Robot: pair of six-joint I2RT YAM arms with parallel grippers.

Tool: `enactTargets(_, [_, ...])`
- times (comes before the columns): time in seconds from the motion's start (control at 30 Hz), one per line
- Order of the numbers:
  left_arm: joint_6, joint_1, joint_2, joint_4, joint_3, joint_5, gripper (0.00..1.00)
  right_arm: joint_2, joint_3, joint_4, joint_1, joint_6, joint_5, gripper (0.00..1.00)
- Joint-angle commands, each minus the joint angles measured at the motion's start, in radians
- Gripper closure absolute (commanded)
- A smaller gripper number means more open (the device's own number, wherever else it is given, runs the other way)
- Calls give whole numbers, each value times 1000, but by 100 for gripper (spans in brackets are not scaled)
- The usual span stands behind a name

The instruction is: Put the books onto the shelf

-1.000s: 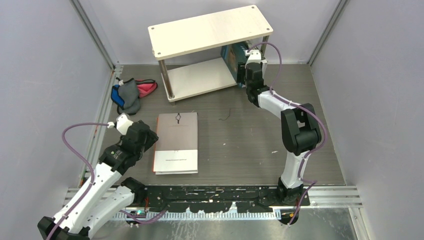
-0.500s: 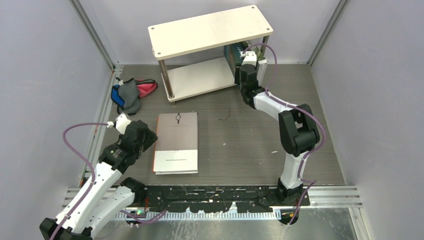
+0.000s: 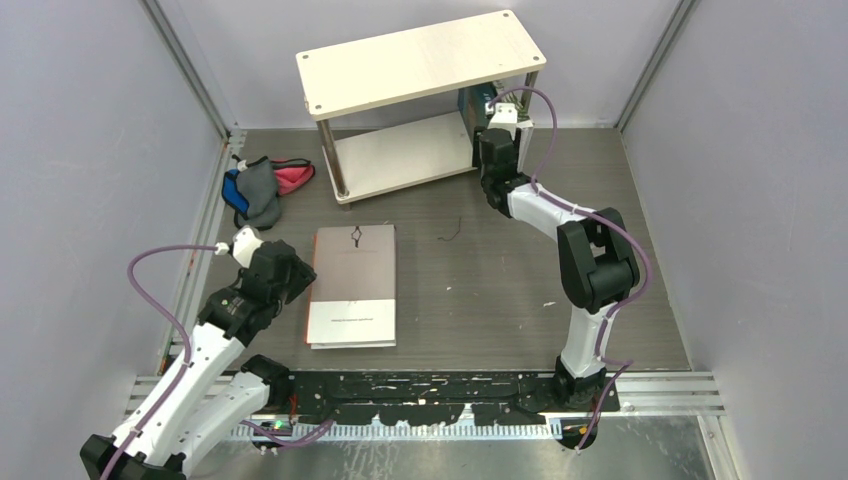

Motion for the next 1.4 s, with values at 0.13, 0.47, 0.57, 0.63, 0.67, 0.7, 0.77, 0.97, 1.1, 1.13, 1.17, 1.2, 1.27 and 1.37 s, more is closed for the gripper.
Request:
enactTargets(0.13, [11, 14, -2, 35, 28, 9, 43, -102, 13, -2, -5, 12, 72, 34])
enactTargets(0.47, [16, 21, -5, 38, 29, 25, 44, -168, 0, -45, -4, 37, 69, 32])
enactTargets(0.57, [17, 23, -9, 36, 31, 29, 43, -188, -9, -61, -4, 48, 71, 32])
enactTargets(0.63, [17, 23, -10, 31, 35, 30, 43, -208, -20, -71, -2, 57, 75, 32])
enactTargets(0.67, [16, 24, -11, 29, 36, 30, 43, -219, -26, -79, 1, 61, 80, 32])
enactTargets(0.7, [17, 24, -9, 28, 37, 29, 44, -235, -33, -86, 5, 65, 85, 32])
enactTargets(0.77, [12, 24, -7, 27, 40, 27, 43, -267, -46, -108, 15, 70, 96, 32])
enactTargets(0.97, [-19, 30, 15, 16, 53, 43, 43, -394, -77, -209, 47, 91, 121, 32])
enactTargets(1.1, [-45, 30, 20, 19, 56, 73, 43, -484, -103, -302, 82, 122, 133, 32])
enactTargets(1.13, [-48, 29, 18, 26, 53, 84, 43, -506, -108, -327, 93, 132, 133, 31])
enactTargets(1.17, [-53, 29, 17, 32, 49, 93, 43, -526, -113, -353, 107, 146, 134, 31])
enactTargets(1.2, [-58, 29, 16, 40, 44, 102, 43, -547, -120, -378, 120, 157, 136, 31])
enactTargets(1.27, [-68, 29, 13, 57, 27, 118, 43, -588, -142, -418, 150, 190, 136, 30])
enactTargets(1.37, [-80, 30, 2, 87, -3, 140, 44, -649, -186, -476, 186, 268, 105, 29])
